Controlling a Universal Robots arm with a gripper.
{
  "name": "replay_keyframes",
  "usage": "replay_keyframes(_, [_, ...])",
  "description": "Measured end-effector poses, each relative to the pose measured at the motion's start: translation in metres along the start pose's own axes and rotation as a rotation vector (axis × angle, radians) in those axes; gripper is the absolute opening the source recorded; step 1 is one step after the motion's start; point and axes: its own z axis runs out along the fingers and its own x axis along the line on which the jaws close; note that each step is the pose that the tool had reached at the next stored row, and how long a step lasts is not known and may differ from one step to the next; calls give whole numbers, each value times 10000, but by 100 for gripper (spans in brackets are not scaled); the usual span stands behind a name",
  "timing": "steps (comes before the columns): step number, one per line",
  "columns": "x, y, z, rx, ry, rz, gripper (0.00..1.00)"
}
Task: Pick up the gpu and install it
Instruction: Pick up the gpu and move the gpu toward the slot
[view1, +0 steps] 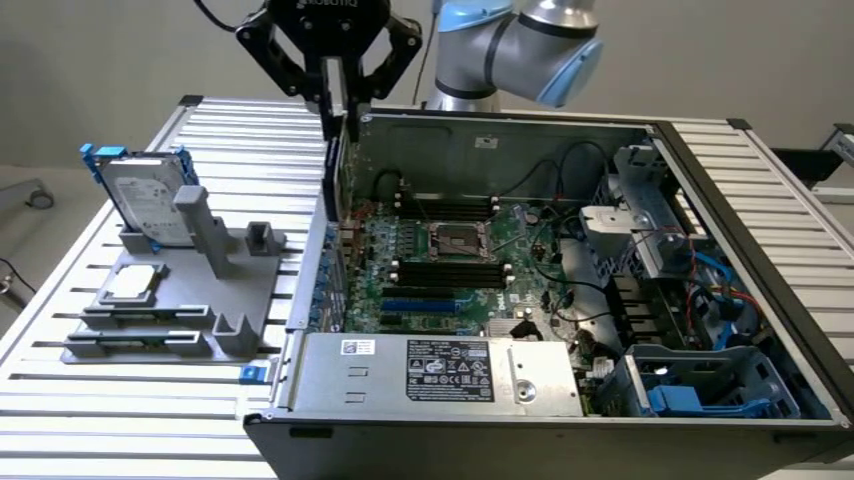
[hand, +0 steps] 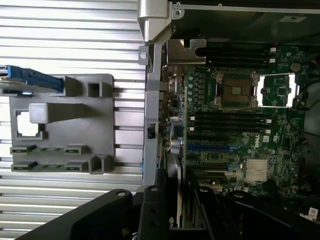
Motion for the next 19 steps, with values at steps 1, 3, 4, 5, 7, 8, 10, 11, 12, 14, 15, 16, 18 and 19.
replay_keyframes(1, [-28,-1,17,1,1,11,27])
replay_keyframes(3, [-108,-3,53,1,0,20,27])
replay_keyframes(4, [-151,-4,71,0,-1,20,27])
replay_keyframes(5, [-196,-5,89,3,1,22,27])
replay_keyframes(7, [-283,-7,125,2,0,26,27])
replay_keyframes(8, [-330,-8,145,3,0,27,27])
replay_keyframes(10, [-416,-10,180,4,0,32,27])
replay_keyframes(11, [-460,-11,199,3,-1,33,27])
replay_keyframes(12, [-507,-12,217,3,0,34,27])
replay_keyframes(14, [-593,-14,252,4,0,39,27])
replay_keyframes(15, [-638,-15,270,5,0,41,27])
replay_keyframes(16, [-684,-16,289,3,-1,44,27])
replay_keyframes(18, [-769,-18,325,2,-1,51,27])
replay_keyframes(19, [-812,-20,343,3,-1,53,27])
